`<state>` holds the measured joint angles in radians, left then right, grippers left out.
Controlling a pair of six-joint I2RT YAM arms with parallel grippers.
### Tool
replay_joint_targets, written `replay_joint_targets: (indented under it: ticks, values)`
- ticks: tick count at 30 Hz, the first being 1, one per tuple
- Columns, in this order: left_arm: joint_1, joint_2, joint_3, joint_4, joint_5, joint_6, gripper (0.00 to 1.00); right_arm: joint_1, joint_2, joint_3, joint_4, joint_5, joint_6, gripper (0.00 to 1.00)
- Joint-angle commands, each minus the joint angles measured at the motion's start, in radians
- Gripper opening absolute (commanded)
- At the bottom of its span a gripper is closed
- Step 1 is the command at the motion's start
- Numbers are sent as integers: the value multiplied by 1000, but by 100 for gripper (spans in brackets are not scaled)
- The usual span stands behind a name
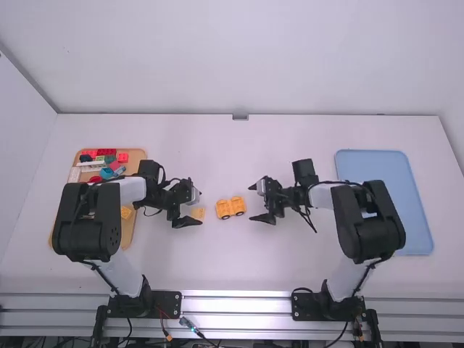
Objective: Assemble lego blocks to make yellow taxi
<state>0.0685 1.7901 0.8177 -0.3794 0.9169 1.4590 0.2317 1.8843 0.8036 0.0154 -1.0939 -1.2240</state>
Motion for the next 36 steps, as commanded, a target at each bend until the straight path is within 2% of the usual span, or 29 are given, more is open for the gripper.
replay_joint_targets:
  ticks: [1, 9, 11, 14, 17, 19, 24, 30, 35, 36]
  values:
    - [3, -23, -8, -4, 35, -4, 99, 44, 27, 51, 4, 35, -37, 99]
    - [4, -23, -8, -21, 36, -4, 99, 96, 156, 176, -26, 66, -43, 99]
    - [4, -23, -8, -26, 36, -4, 99, 106, 197, 224, -83, 60, -75, 99]
    - [4, -23, -8, -32, 35, -4, 99, 116, 258, 332, -275, 55, -184, 99]
    - [3, -23, -8, -32, 34, -4, 99, 114, 277, 370, -378, 51, -272, 99]
    - [3, -23, -8, -32, 33, -4, 99, 117, 281, 373, -392, 51, -292, 99]
    - [4, -23, -8, -31, 33, -4, 99, 116, 296, 345, -306, 55, -207, 100]
    - [4, -23, -8, -31, 37, -4, 99, 117, 299, 261, -122, 48, -94, 99]
    - [4, -23, -8, -31, 36, -4, 99, 131, 299, 233, -63, 58, -51, 100]
    - [3, -23, -8, -31, 36, -4, 99, 137, 299, 232, -60, 72, -51, 97]
